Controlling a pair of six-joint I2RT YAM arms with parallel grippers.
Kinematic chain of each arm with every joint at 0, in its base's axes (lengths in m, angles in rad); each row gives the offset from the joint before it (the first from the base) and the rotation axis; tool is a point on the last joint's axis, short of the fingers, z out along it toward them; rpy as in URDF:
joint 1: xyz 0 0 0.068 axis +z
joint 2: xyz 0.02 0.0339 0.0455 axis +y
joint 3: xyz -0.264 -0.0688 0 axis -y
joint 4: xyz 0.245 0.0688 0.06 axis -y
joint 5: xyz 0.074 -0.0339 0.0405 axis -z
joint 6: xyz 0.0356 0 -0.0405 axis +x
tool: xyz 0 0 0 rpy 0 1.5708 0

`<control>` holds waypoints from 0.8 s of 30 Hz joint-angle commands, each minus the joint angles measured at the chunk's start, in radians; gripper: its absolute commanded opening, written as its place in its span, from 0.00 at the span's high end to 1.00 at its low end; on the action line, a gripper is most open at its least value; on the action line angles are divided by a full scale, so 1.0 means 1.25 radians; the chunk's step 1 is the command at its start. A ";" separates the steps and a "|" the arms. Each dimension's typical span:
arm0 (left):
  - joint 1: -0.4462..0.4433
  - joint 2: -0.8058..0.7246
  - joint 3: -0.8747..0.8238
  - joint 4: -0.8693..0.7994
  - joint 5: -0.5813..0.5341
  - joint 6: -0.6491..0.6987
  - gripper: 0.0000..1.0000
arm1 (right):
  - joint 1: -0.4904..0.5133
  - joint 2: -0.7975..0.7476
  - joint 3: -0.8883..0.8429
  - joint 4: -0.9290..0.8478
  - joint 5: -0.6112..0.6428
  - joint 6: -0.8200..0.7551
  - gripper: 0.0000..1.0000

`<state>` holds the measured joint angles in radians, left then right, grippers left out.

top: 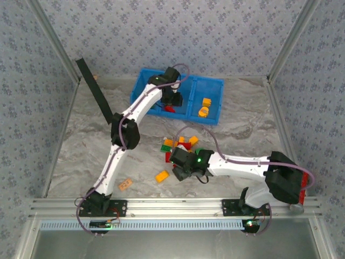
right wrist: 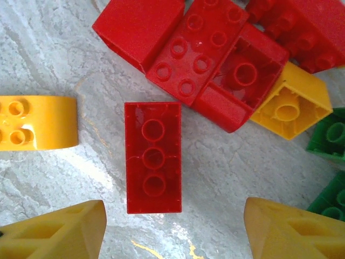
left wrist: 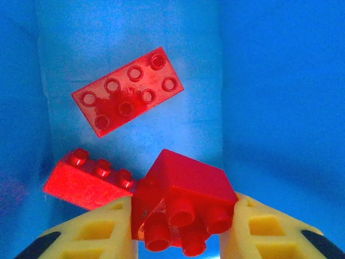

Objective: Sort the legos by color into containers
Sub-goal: Place the lego in the container.

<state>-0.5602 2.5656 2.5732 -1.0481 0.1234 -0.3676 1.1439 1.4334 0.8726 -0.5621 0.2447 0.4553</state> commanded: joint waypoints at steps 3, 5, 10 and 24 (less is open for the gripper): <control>0.000 0.038 0.041 0.001 0.017 -0.022 0.67 | -0.009 -0.070 0.011 -0.139 0.103 0.054 0.29; 0.000 0.046 0.042 0.003 0.018 -0.026 0.67 | -0.027 -0.106 -0.006 -0.169 0.124 0.081 0.28; 0.001 0.057 0.041 0.002 0.022 -0.030 0.65 | -0.098 -0.205 -0.074 -0.184 0.120 0.122 0.27; -0.001 0.051 0.042 0.014 0.036 -0.037 0.53 | -0.293 -0.274 -0.128 -0.093 0.011 0.059 0.25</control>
<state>-0.5610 2.6221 2.5935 -1.0367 0.1486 -0.4061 0.8139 1.0885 0.6964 -0.7170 0.2970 0.5682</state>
